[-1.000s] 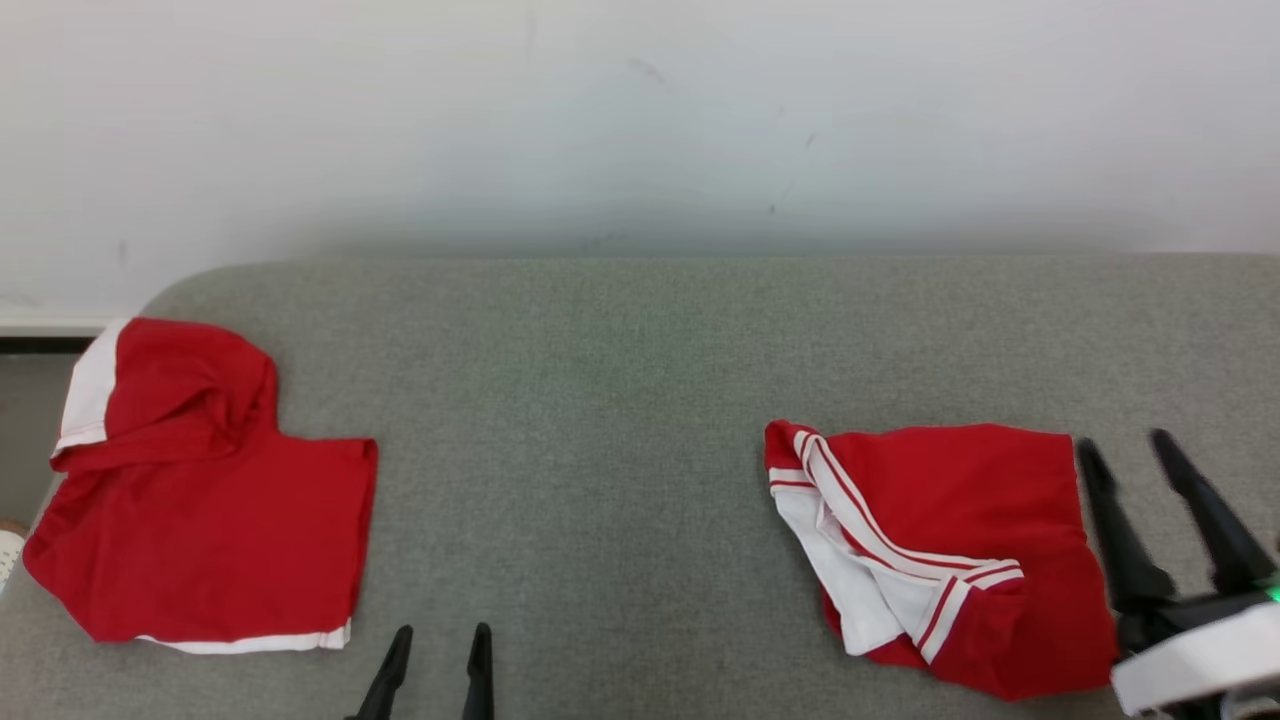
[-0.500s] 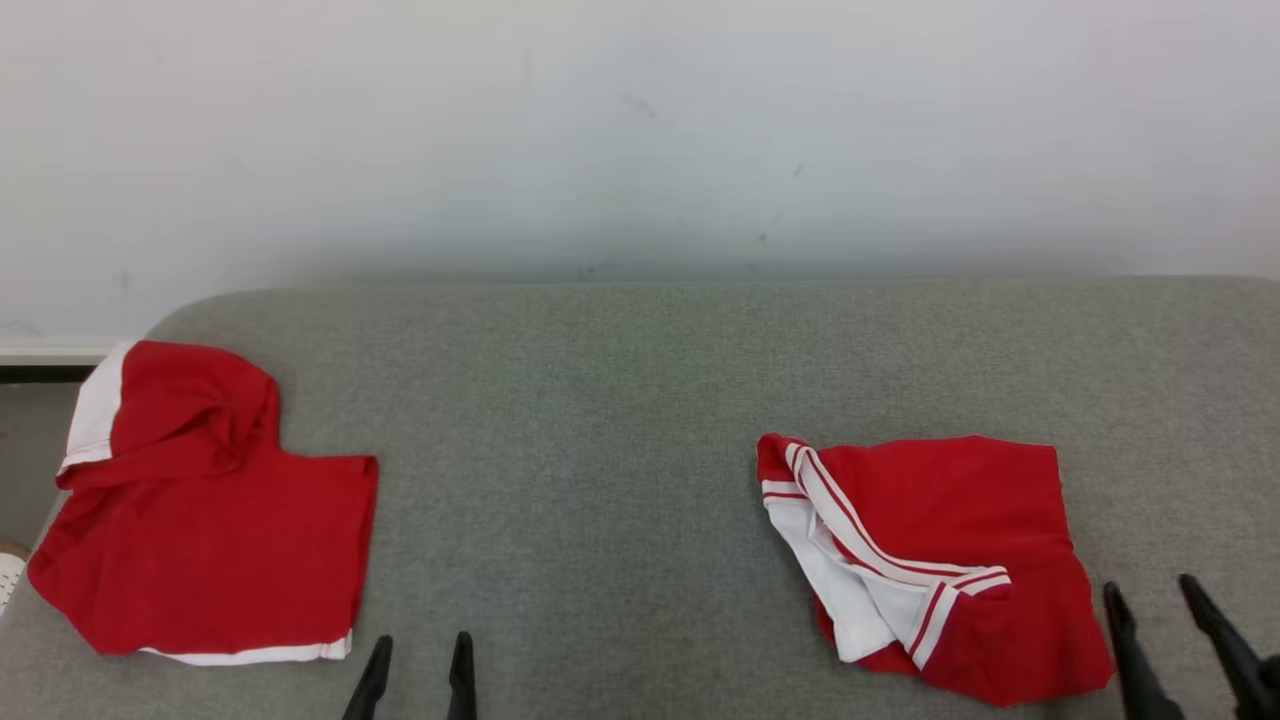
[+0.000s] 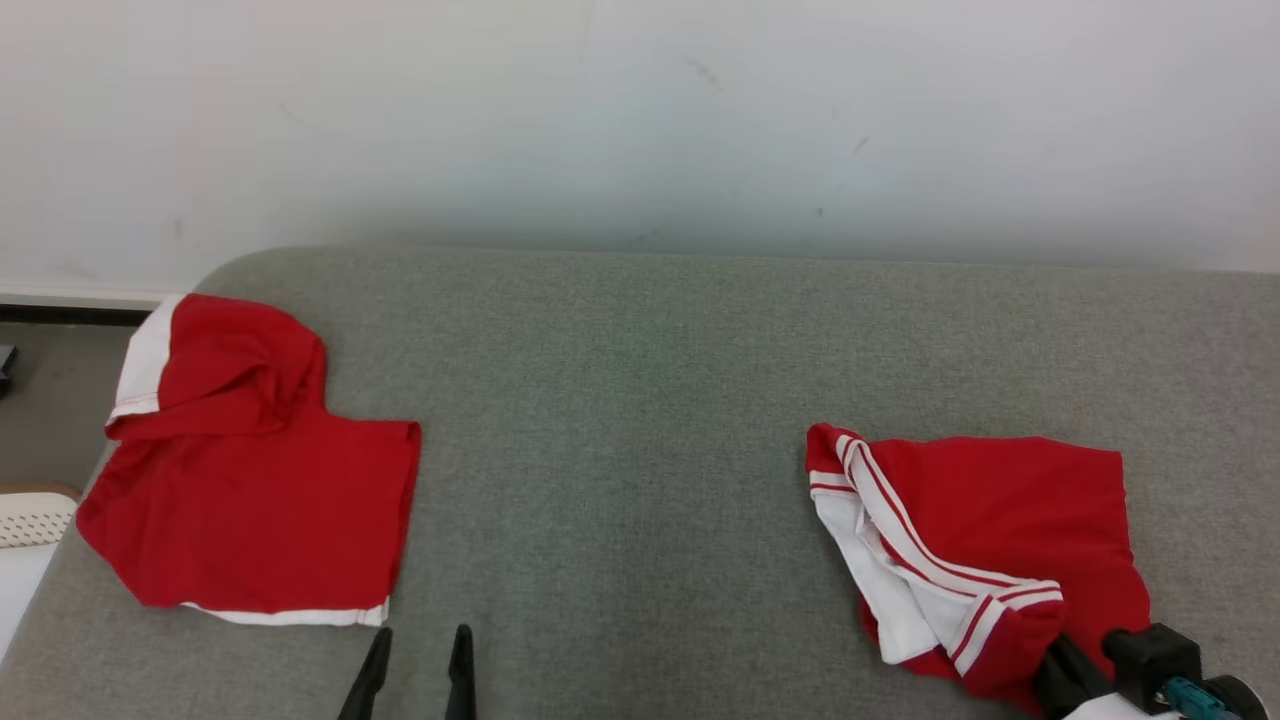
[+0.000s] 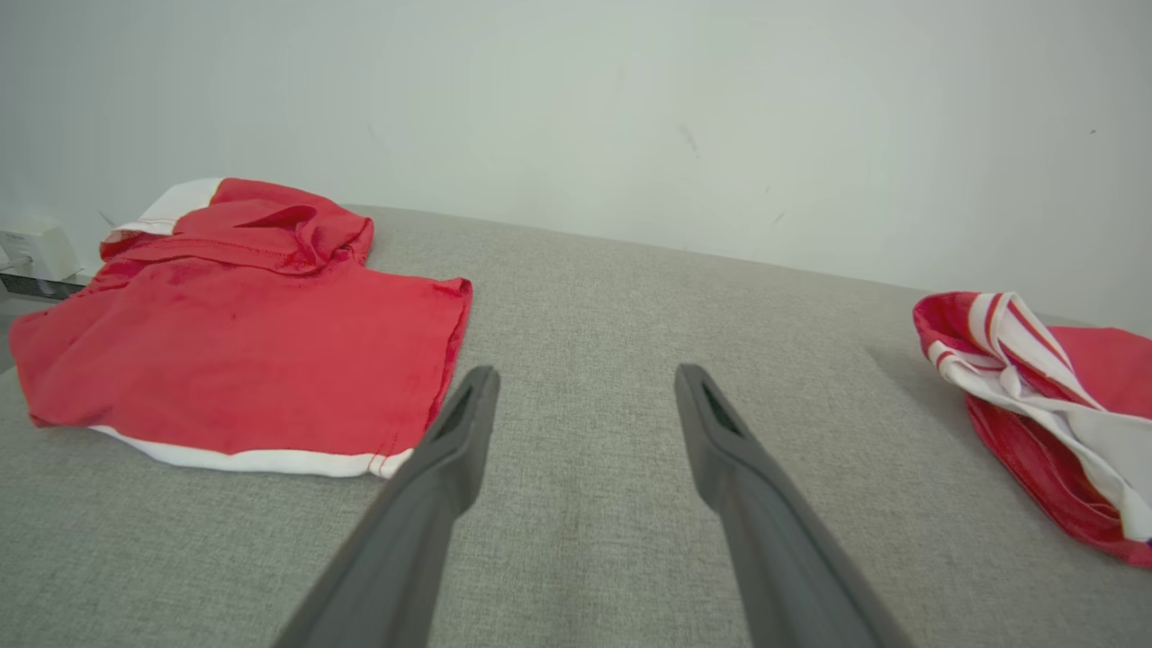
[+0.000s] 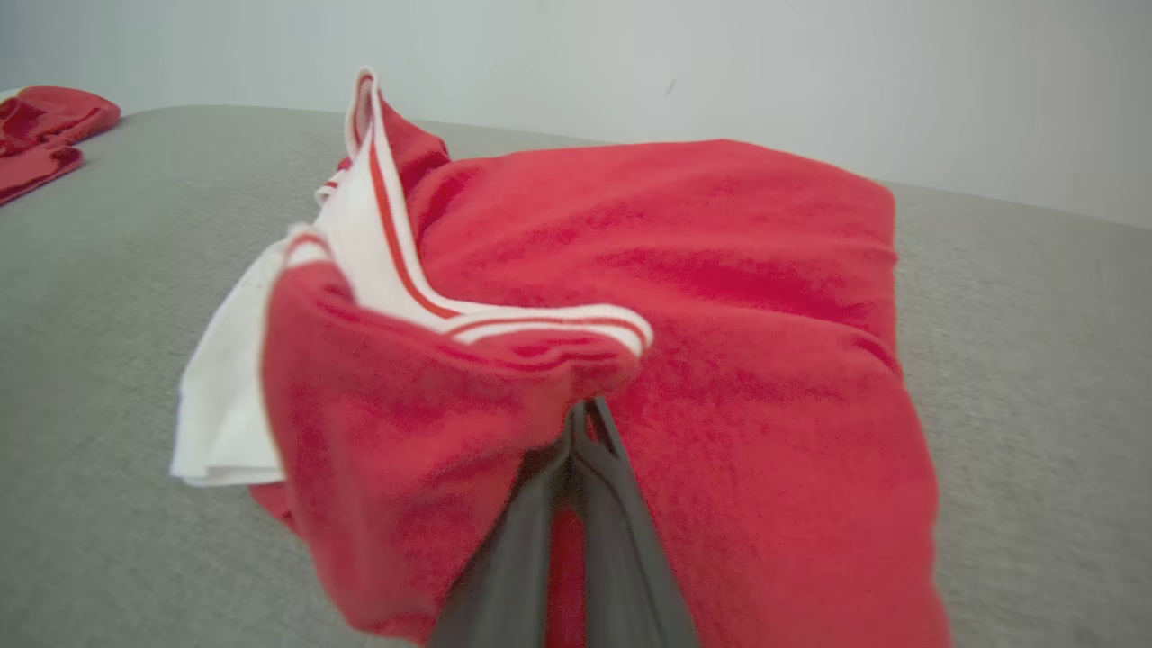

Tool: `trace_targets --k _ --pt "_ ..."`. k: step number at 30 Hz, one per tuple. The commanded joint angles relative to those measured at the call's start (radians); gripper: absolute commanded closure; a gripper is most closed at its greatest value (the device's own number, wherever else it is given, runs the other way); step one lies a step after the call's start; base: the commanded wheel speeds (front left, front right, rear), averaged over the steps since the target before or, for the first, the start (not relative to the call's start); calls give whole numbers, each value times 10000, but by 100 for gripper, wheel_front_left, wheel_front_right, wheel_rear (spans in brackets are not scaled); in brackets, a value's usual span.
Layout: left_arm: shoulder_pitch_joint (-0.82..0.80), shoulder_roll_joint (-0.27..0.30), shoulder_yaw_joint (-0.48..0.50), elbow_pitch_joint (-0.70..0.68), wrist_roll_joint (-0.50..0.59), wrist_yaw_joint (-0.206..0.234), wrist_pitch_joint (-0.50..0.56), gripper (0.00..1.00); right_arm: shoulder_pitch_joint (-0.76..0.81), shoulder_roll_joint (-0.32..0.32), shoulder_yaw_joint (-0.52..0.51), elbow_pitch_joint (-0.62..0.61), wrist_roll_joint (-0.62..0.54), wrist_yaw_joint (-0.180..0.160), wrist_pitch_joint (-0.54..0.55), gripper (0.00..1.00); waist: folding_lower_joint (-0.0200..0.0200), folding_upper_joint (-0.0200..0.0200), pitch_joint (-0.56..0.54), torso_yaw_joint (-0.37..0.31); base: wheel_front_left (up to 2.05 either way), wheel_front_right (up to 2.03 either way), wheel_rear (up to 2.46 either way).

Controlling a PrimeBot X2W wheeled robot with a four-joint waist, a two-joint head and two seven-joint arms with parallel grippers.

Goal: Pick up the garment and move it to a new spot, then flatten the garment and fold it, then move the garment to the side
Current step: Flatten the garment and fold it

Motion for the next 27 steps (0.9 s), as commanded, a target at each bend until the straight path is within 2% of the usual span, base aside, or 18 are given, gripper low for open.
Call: trace_targets --k 1,7,16,19,22,23,24,25,26,27 --pt "-82 32 26 26 91 3 -2 0 -191 76 167 113 132 -16 -72 100 -1 0 34 70 0 0 0" --pt "-153 31 63 9 15 49 -2 0 -407 417 1251 130 404 -16 -75 100 -1 0 40 243 0 0 0" --pt "-45 32 71 -3 -145 143 -2 0 -692 295 3359 283 901 -18 -64 100 -1 0 -122 67 0 0 0" --pt "-28 32 119 -16 -134 134 -2 0 -770 134 3379 126 1100 -16 -72 100 -1 0 -250 -61 0 0 0" --pt "-4 32 214 -3 -43 81 -2 0 -645 -95 2916 -294 1075 -16 -78 100 -1 0 -423 -200 0 0 0" --pt "8 31 250 7 -16 63 -2 0 -506 -176 2710 -482 1032 -16 -79 90 -1 0 -490 -242 0 0 0" --pt "15 32 311 23 42 54 -2 0 -385 -290 2422 -699 932 -16 -80 62 -1 0 -559 -289 0 0 0" --pt "25 32 371 41 66 18 -3 0 -279 -402 2097 -924 794 -18 -79 25 -1 0 -600 -347 0 0 0" --pt "12 32 442 36 89 1 -2 0 -159 -489 1818 -1128 640 -18 -79 0 -1 0 -626 -407 0 0 0" --pt "-9 32 485 28 128 -4 -2 0 -36 -559 1518 -1309 538 -18 -80 0 -1 0 -660 -460 0 0 0"
